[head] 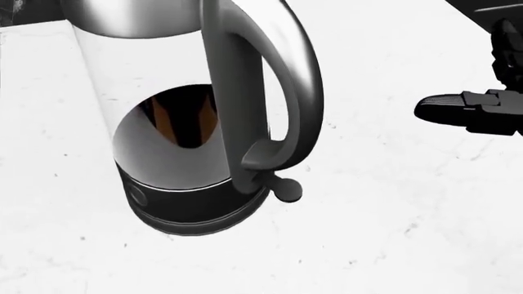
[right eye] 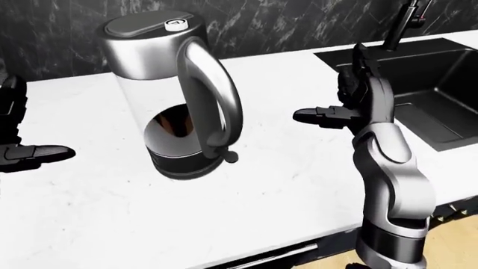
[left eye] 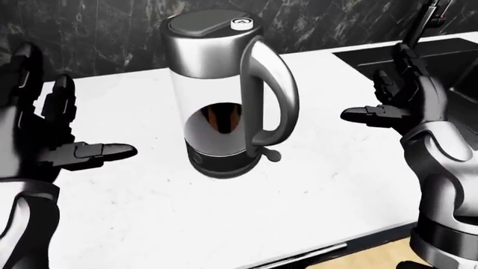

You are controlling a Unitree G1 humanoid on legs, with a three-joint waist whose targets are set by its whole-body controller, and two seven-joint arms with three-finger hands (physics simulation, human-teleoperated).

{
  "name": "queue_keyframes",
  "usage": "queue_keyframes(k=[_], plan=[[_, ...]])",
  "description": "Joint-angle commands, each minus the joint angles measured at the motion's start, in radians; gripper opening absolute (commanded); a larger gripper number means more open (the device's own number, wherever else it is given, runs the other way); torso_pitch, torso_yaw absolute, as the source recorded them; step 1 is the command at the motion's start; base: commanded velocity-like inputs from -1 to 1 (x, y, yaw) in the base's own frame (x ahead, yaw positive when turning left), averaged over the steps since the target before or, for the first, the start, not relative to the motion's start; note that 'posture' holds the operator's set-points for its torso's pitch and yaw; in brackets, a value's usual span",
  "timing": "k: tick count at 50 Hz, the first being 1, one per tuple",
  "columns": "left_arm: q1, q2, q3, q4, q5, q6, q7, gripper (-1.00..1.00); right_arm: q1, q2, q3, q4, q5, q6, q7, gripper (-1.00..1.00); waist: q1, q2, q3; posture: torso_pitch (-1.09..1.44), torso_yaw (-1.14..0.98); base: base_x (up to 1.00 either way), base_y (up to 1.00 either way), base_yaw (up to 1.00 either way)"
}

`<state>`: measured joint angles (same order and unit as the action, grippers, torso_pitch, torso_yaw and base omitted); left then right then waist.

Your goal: Press the button to open the lid of the electric kettle.

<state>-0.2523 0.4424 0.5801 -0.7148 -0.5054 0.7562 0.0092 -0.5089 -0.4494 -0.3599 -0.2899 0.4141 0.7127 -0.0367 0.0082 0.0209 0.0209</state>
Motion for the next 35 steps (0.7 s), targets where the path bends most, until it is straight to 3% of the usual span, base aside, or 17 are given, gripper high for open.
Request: queue_keyframes(k=[1,12,28,35], plan=[[-0.018,0.010,0.010,-0.024,0.000,-0.030,0.003,1.00,-0.029,-0.016,-0.011,-0.034,-0.002,-0.034,0.003,1.00,-0.001,-0.003,-0.026,-0.06,0.00,0.00,0.00,0.00],[-0.018,0.010,0.010,-0.022,-0.004,-0.026,0.008,1.00,-0.025,-0.008,-0.006,-0.039,-0.012,-0.034,0.008,1.00,-0.002,-0.005,-0.101,-0.17,0.00,0.00,0.00,0.00],[-0.016,0.010,0.015,-0.023,-0.018,-0.025,0.012,1.00,-0.026,-0.003,-0.006,-0.045,-0.015,-0.021,0.010,1.00,-0.003,-0.001,-0.240,-0.33,0.00,0.00,0.00,0.00],[-0.012,0.011,0.007,-0.028,-0.014,-0.036,0.005,1.00,-0.036,-0.001,0.000,-0.045,-0.016,-0.008,0.007,1.00,0.002,-0.001,-0.290,-0.40,0.00,0.00,0.00,0.00]])
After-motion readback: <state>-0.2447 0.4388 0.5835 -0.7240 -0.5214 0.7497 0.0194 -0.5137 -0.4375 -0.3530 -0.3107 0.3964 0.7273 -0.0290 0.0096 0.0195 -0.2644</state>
